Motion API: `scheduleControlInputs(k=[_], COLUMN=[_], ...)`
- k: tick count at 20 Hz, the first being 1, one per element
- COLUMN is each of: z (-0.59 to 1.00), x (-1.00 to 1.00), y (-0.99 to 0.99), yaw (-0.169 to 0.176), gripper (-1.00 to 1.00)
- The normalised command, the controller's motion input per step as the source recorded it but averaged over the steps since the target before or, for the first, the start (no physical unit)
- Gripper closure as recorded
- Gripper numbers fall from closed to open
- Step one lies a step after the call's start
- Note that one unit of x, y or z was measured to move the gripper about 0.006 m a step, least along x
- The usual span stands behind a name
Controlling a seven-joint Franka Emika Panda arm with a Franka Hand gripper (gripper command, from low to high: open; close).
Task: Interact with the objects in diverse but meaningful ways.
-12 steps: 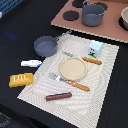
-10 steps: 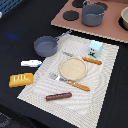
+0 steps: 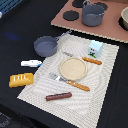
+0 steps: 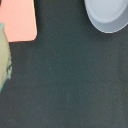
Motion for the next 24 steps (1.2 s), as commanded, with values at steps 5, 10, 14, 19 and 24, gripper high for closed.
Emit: scheduleControlInputs(k=[5, 10, 14, 19, 24], z=[0.00, -0.09, -0.20, -0.32, -0.27], x=[0.12, 0.09, 0.04, 0.00, -0.01], y=[-0.92, -0.91, -0.83, -0.75, -0.44], yaw=[0.011, 0.011, 0.017, 0.054, 0.074], gripper=[-1.00, -1.00, -1.00, -1.00, -1.00])
